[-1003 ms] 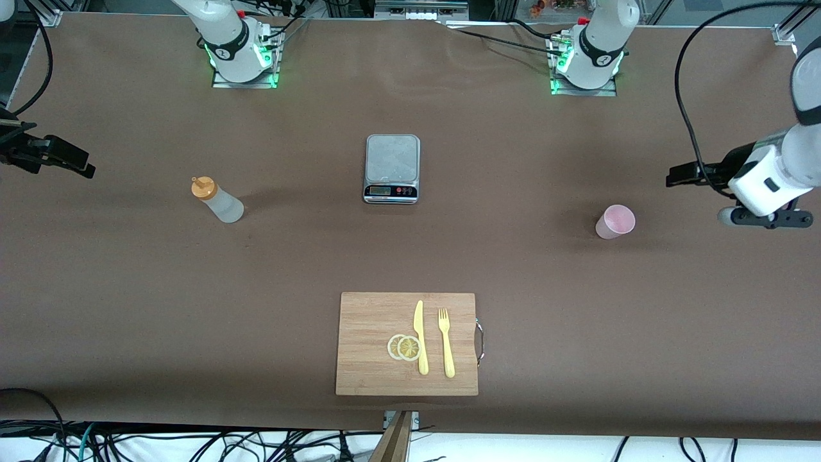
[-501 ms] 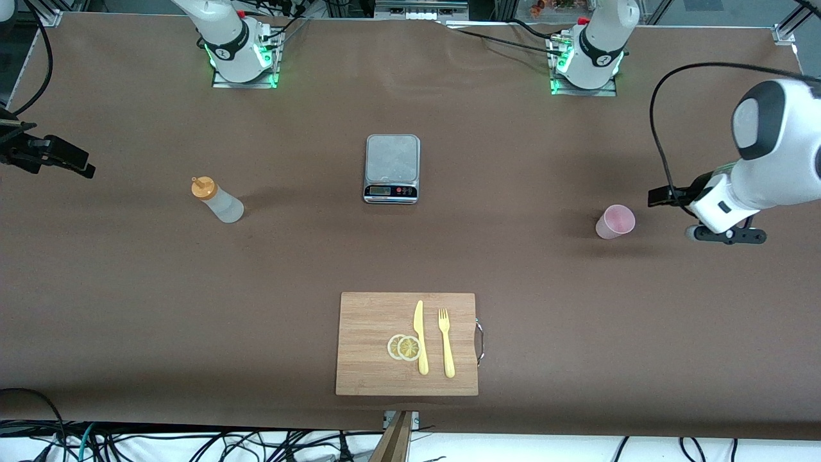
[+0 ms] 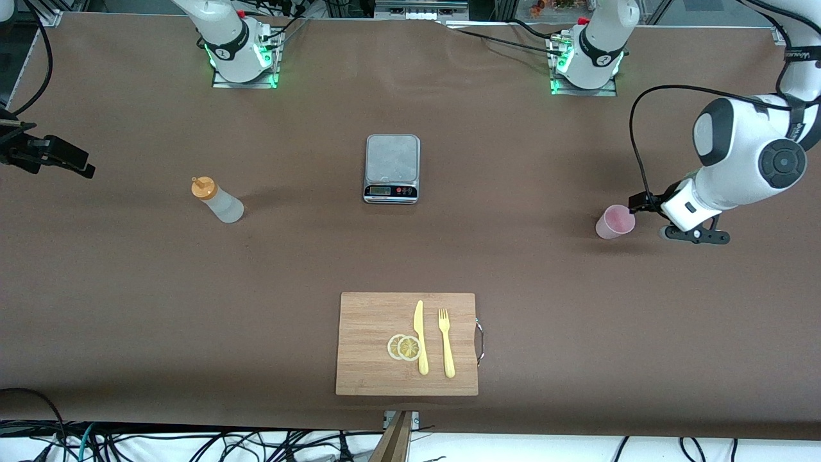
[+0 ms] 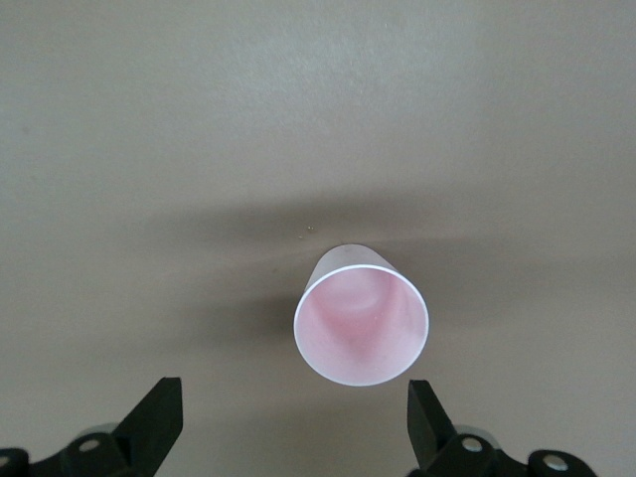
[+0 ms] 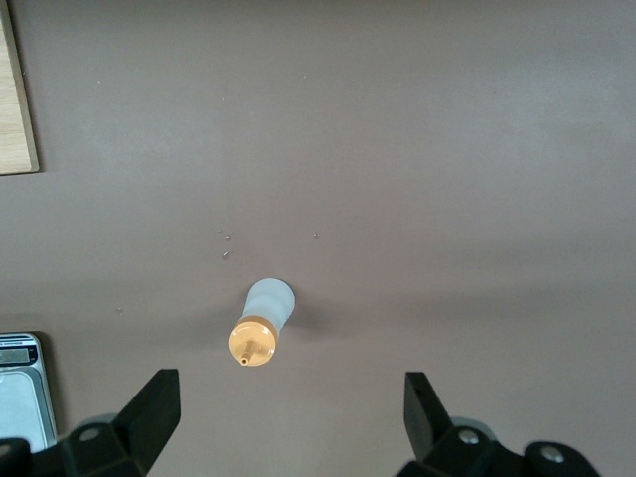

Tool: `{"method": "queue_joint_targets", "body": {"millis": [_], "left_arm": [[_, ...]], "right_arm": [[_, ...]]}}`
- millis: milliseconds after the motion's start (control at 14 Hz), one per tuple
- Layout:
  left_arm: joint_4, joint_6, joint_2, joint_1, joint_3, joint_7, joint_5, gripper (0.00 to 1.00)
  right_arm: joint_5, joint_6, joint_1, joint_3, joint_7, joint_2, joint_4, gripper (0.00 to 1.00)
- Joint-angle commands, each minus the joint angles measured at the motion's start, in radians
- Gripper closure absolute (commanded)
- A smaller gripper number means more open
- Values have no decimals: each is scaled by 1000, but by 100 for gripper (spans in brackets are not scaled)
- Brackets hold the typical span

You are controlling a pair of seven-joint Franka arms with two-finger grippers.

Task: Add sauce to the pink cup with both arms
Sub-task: 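Lower the left gripper onto the pink cup and close on it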

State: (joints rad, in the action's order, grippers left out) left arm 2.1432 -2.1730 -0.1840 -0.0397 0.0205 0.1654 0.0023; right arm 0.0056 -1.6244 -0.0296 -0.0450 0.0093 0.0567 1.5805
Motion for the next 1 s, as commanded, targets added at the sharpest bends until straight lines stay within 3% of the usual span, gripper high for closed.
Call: {"method": "queue_joint_targets", "body": {"millis": [0, 573, 931], "left_arm": [[40, -76, -17, -14, 4, 36, 16, 1], [119, -211, -63, -17, 4, 36, 4, 3], [124, -217, -80, -19, 4, 36, -2, 5]], "right_arm": [[16, -3, -4, -1, 6, -5, -2, 0], [16, -3, -4, -1, 6, -5, -2, 0], [16, -3, -4, -1, 6, -5, -2, 0]]}}
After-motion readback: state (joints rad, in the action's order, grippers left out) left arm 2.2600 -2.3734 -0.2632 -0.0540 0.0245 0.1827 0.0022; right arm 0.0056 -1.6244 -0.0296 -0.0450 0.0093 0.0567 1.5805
